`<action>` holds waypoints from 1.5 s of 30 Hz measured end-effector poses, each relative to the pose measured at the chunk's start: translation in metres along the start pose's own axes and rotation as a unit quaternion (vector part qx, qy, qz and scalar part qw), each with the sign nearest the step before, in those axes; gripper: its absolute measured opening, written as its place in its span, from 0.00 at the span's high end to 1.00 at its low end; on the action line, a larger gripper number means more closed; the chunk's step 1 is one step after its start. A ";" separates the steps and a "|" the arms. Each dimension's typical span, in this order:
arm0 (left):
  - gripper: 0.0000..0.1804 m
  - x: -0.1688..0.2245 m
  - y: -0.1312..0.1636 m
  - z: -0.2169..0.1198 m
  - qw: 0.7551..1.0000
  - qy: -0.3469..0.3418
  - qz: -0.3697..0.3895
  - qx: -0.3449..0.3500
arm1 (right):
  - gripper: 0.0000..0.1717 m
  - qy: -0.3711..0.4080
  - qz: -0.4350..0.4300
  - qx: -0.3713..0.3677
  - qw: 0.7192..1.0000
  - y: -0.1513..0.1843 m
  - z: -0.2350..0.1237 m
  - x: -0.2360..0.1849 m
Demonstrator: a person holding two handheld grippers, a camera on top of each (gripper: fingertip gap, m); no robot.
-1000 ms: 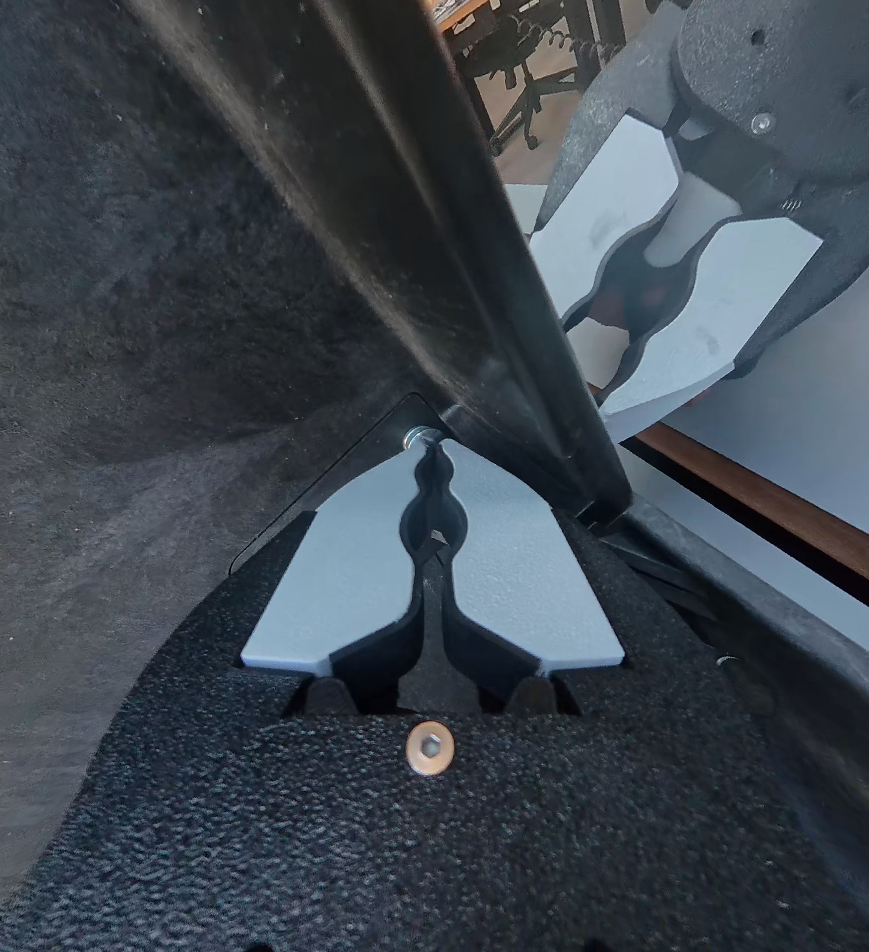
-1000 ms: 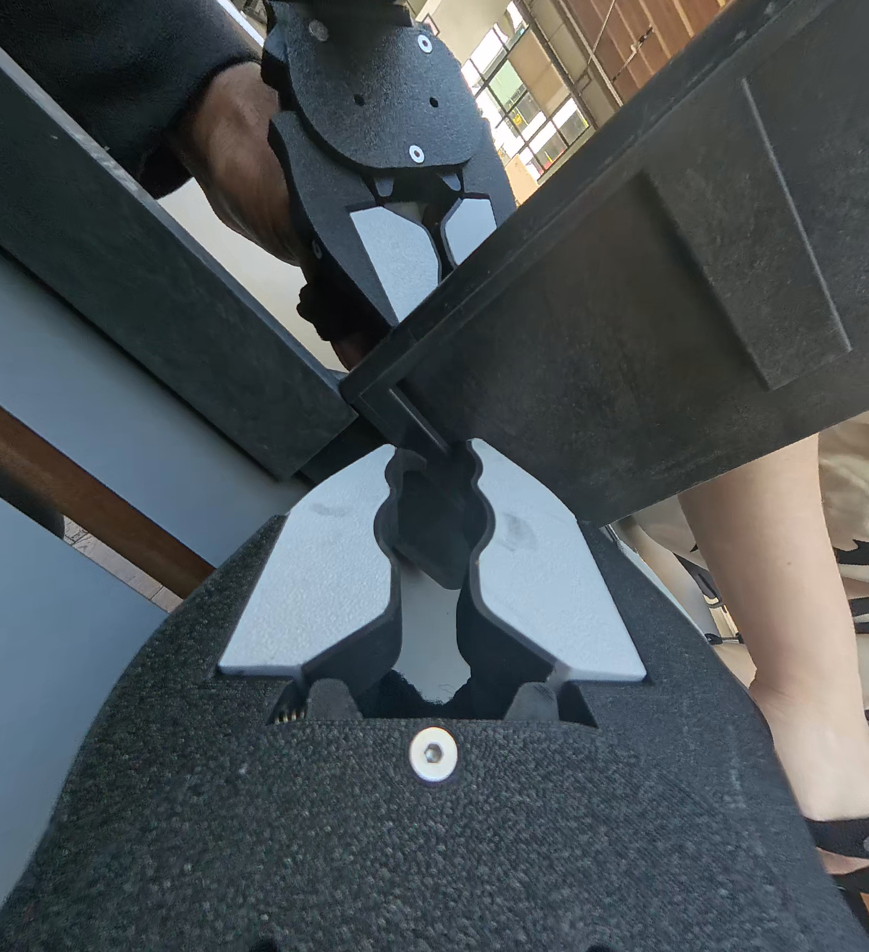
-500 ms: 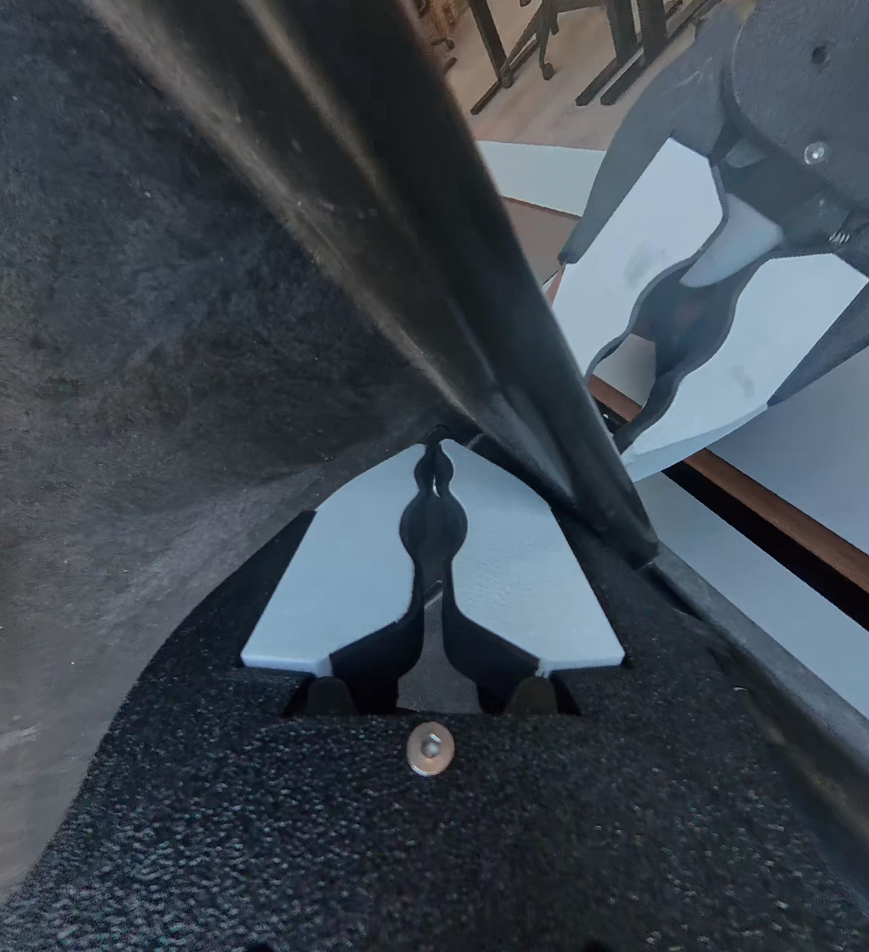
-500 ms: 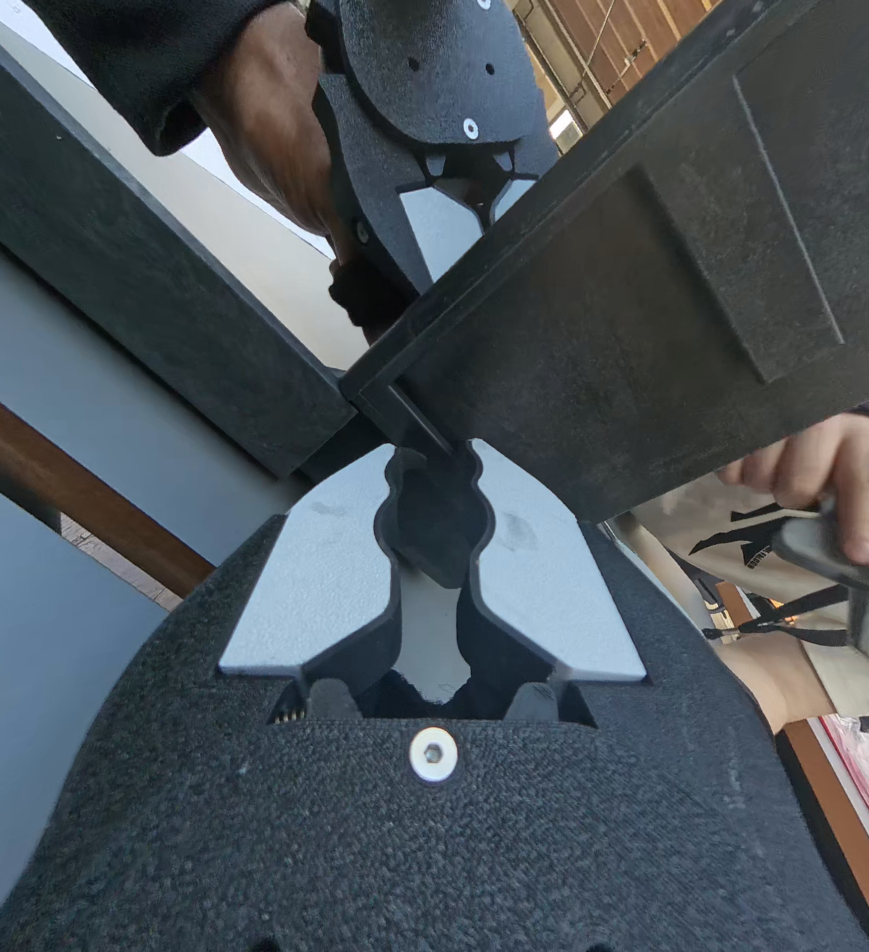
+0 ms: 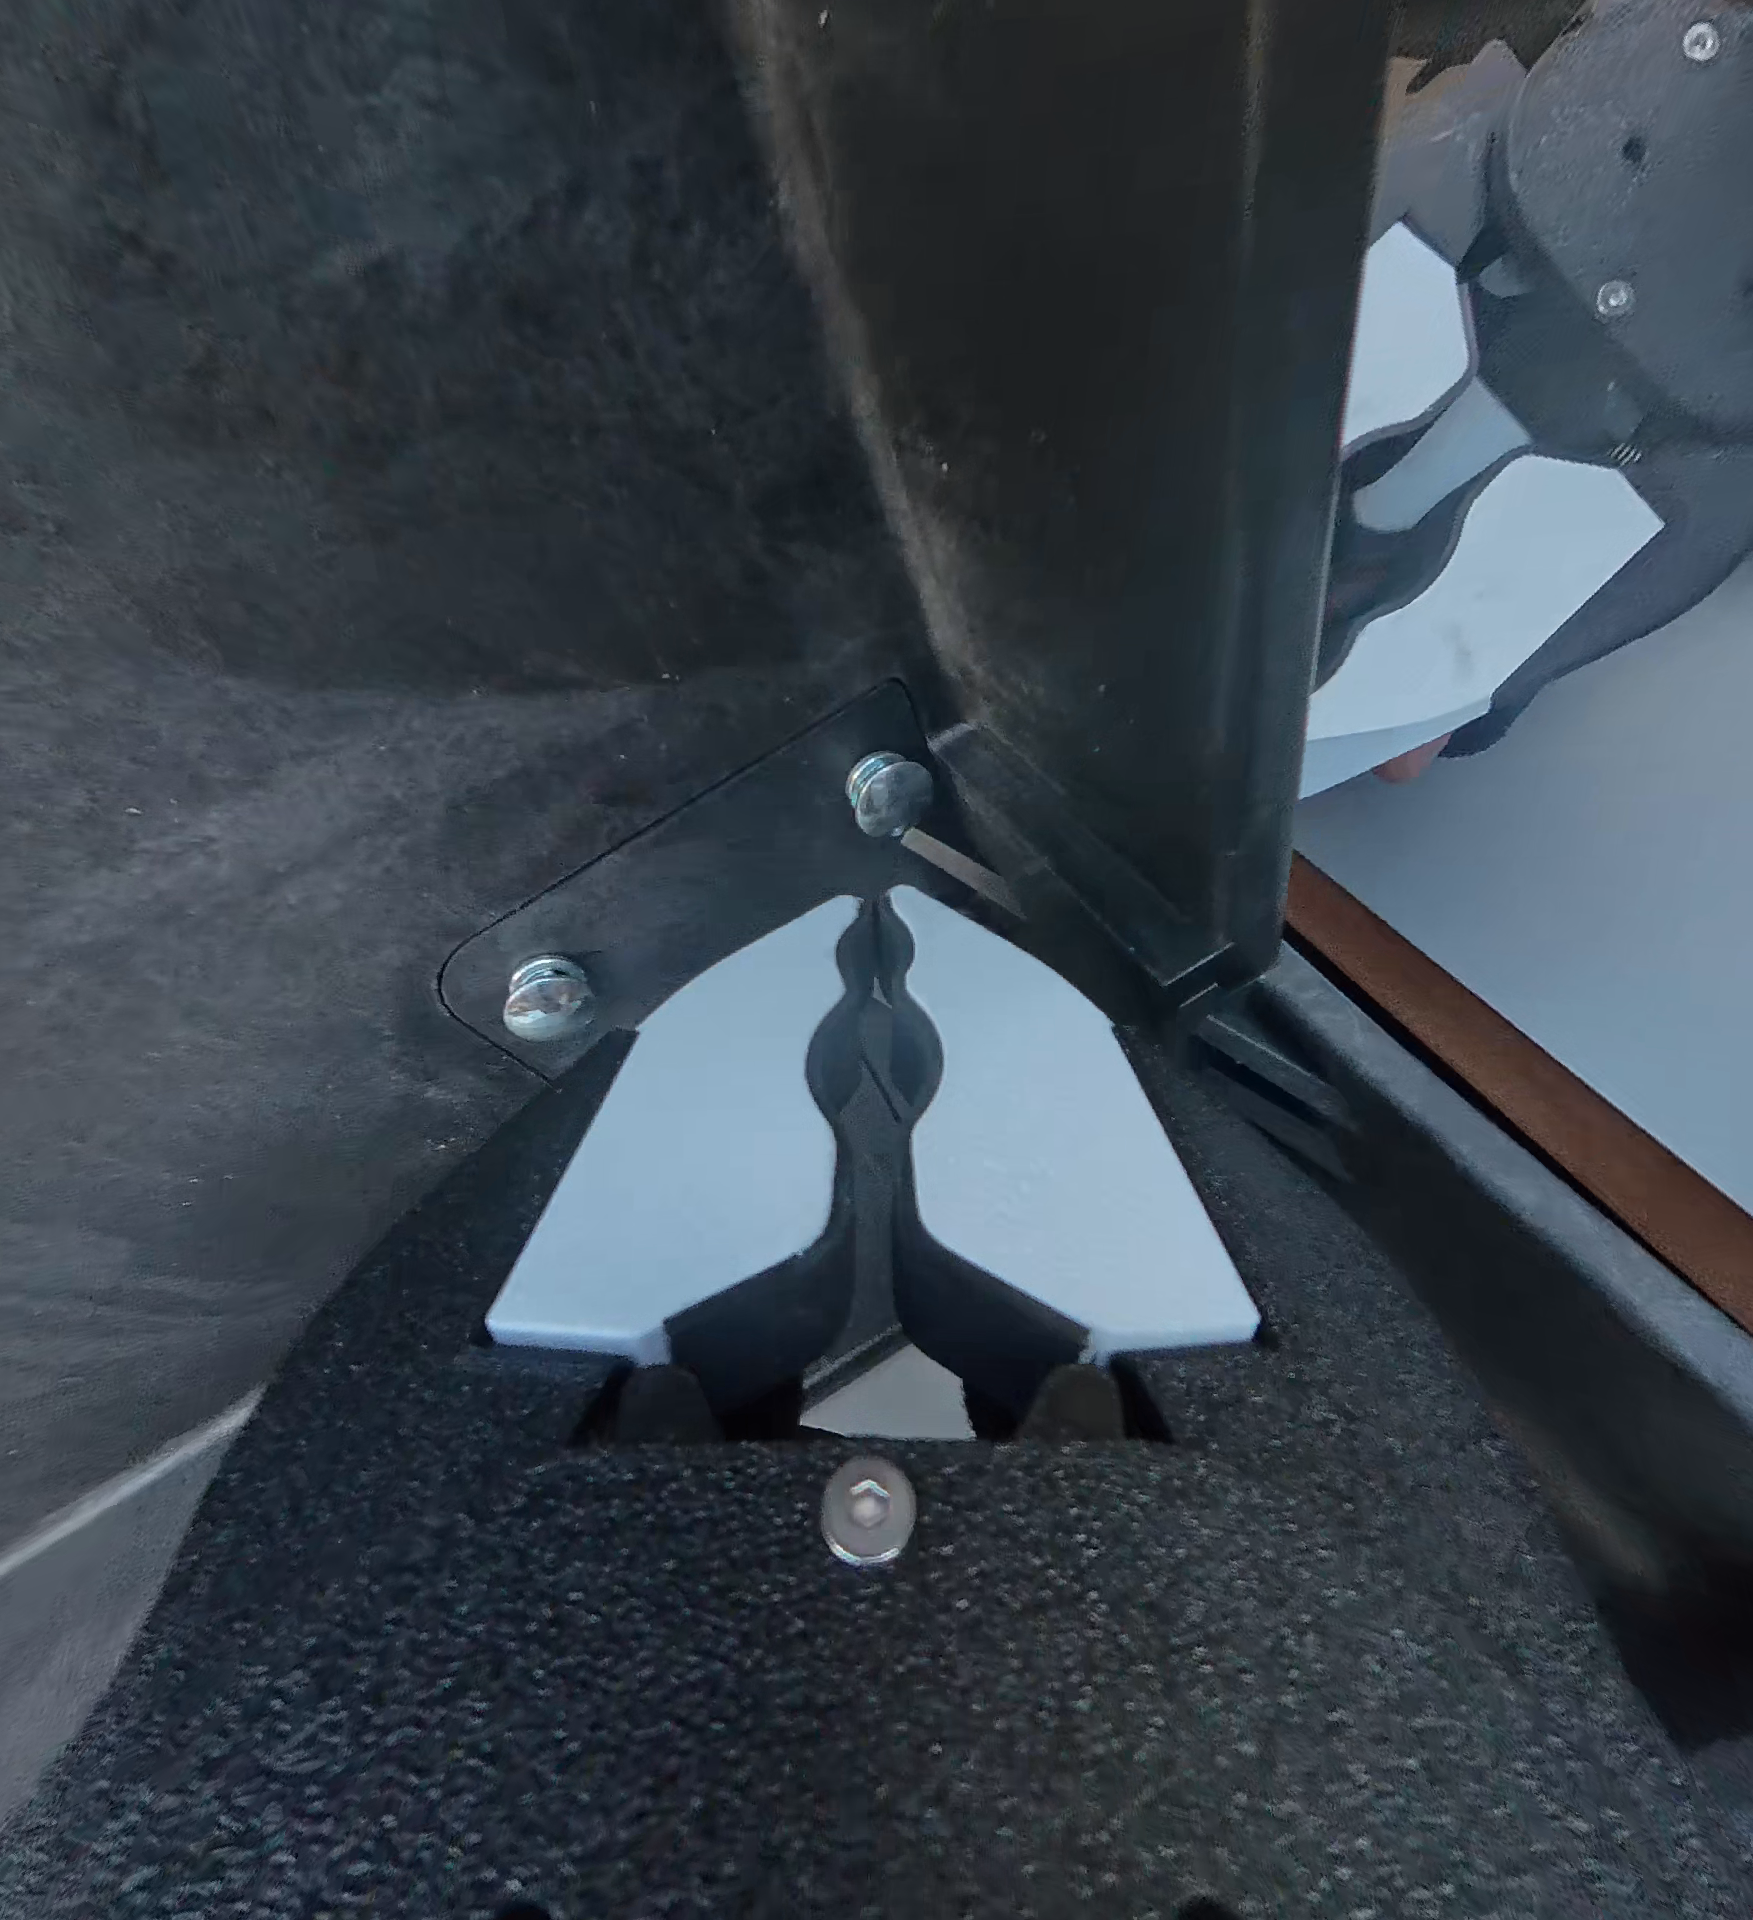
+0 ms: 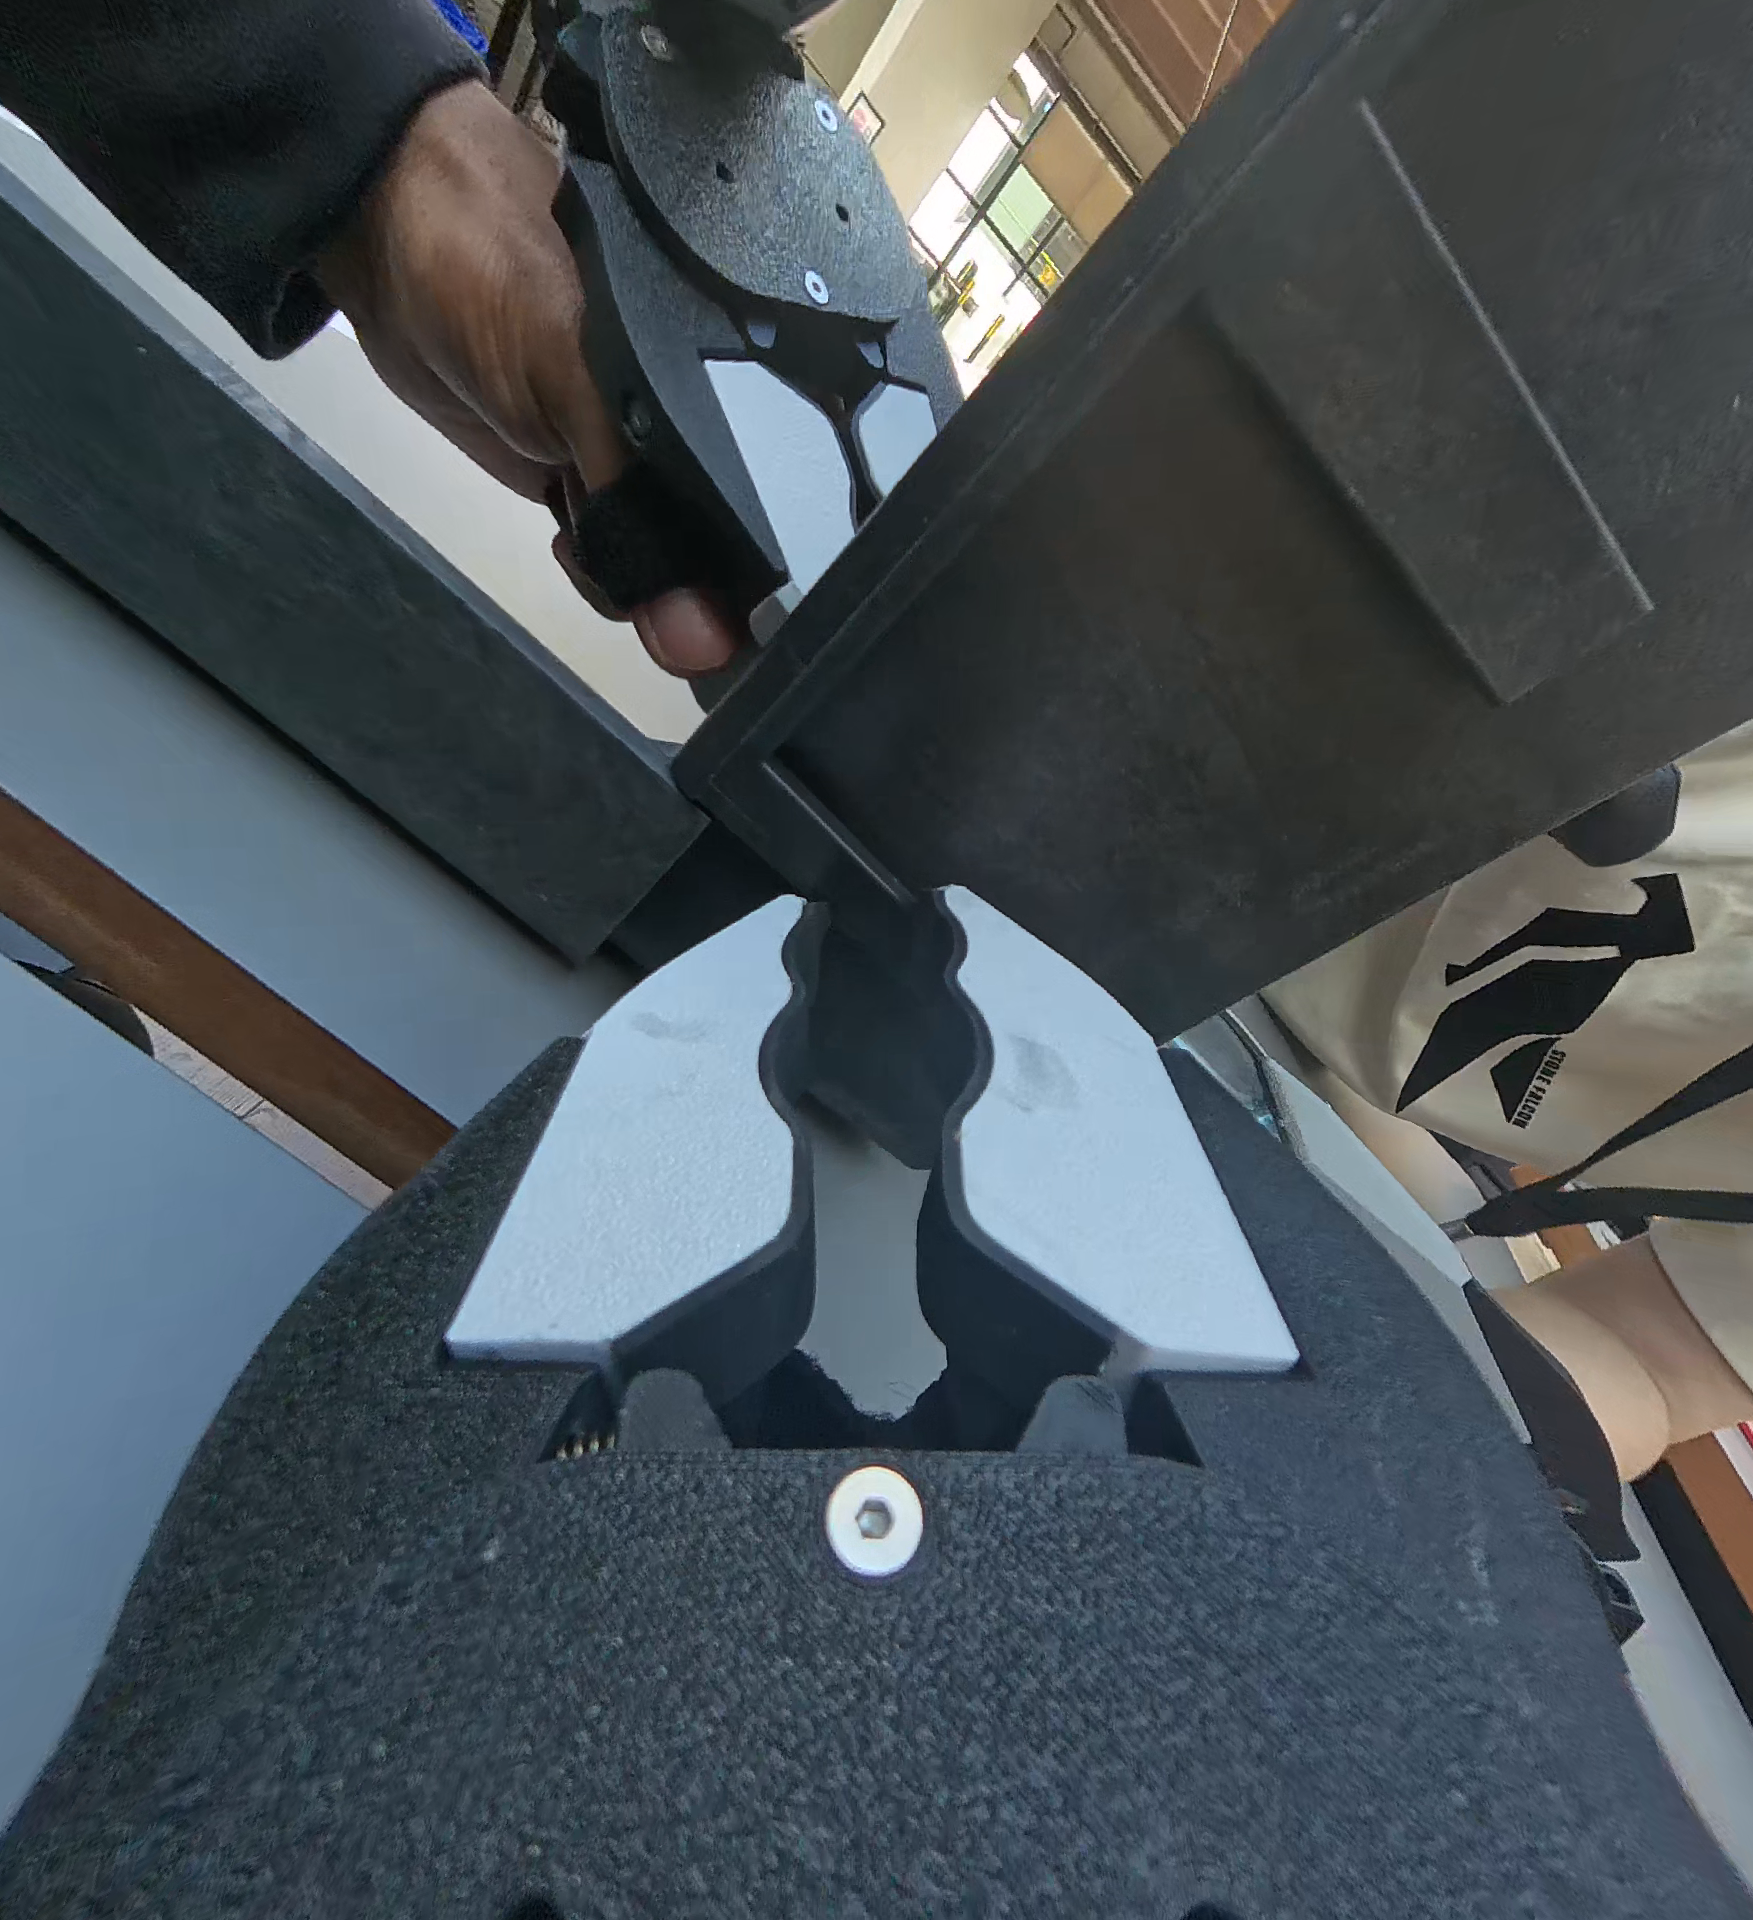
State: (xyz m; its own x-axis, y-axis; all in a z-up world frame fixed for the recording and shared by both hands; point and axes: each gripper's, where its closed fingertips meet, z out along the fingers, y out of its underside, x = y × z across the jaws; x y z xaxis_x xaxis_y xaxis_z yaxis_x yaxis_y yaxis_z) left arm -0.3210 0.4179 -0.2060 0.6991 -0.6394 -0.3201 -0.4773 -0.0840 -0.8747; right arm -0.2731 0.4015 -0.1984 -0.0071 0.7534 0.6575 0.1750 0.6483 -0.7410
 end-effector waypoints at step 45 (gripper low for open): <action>1.00 0.008 -0.022 0.024 0.989 0.062 0.020 0.136 | 0.85 -0.011 0.016 0.009 1.000 -0.001 0.007 -0.002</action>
State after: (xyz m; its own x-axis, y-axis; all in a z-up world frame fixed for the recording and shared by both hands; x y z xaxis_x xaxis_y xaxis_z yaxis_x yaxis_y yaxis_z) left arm -0.2923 0.4334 -0.1976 0.6042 -0.7278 -0.3244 -0.3304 0.1416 -0.9332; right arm -0.2801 0.4004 -0.1998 -0.0239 0.7759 0.6304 0.1580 0.6256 -0.7640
